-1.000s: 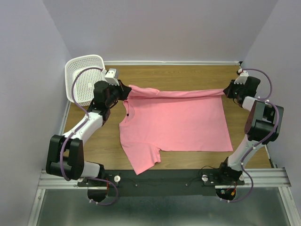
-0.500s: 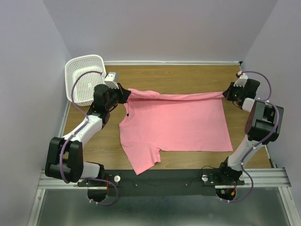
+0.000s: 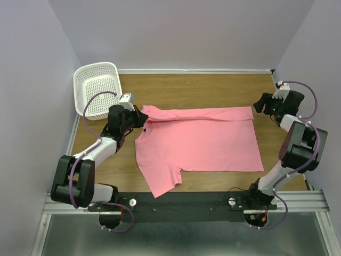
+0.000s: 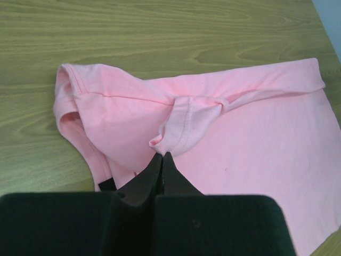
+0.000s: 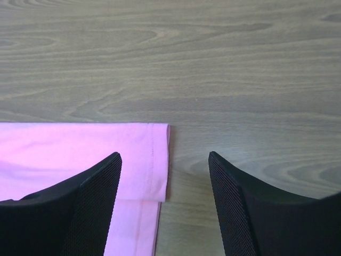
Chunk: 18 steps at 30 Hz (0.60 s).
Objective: Fold and stack the t-shirts
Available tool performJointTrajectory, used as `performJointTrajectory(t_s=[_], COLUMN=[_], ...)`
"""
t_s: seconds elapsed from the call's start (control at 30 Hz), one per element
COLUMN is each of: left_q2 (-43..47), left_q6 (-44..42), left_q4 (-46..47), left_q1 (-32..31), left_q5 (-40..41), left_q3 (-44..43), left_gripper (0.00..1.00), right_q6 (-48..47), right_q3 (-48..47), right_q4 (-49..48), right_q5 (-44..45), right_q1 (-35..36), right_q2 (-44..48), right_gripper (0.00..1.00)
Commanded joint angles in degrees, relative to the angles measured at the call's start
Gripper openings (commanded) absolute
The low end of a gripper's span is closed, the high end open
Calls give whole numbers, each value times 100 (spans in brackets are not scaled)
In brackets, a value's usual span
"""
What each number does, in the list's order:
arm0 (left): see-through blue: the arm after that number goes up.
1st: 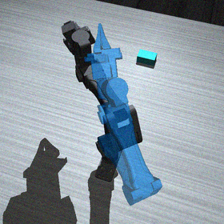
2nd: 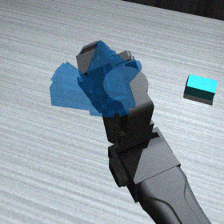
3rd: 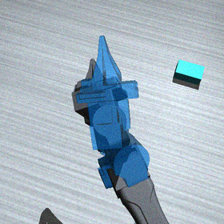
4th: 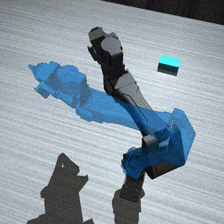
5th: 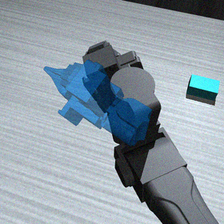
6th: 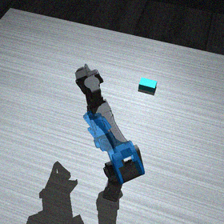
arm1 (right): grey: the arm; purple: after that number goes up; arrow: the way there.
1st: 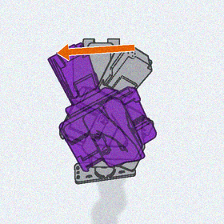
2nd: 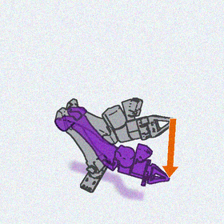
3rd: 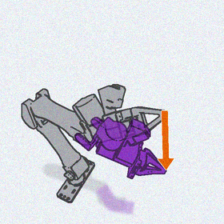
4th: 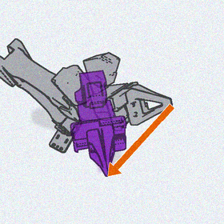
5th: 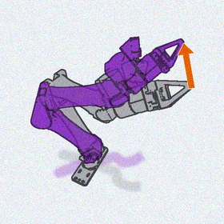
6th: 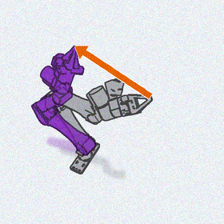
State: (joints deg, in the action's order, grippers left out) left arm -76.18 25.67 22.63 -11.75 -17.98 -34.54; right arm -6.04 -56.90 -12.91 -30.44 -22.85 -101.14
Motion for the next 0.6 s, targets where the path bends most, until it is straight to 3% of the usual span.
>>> performJointTrajectory(t_s=[0.0, 0.47, 0.53, 0.57], left_q2=[104, 437, 525, 578], left_q6=[78, 157, 192, 271], left_q4=[189, 215, 215, 215], left_q1=[-21, -117, -143, -178], left_q5=[-39, -13, -22, -48], left_q3=[27, 422, 518, 649], left_gripper=[0, 0, 10, 26], right_q6=[-72, -169, -187, -195], right_q3=[232, 189, 197, 197], right_q4=[122, 447, 473, 473], right_q5=[-401, -788, -797, -815], right_q1=[-70, -79, -79, -79], right_q2=[393, 332, 341, 341], right_gripper=[74, 75, 75, 75])
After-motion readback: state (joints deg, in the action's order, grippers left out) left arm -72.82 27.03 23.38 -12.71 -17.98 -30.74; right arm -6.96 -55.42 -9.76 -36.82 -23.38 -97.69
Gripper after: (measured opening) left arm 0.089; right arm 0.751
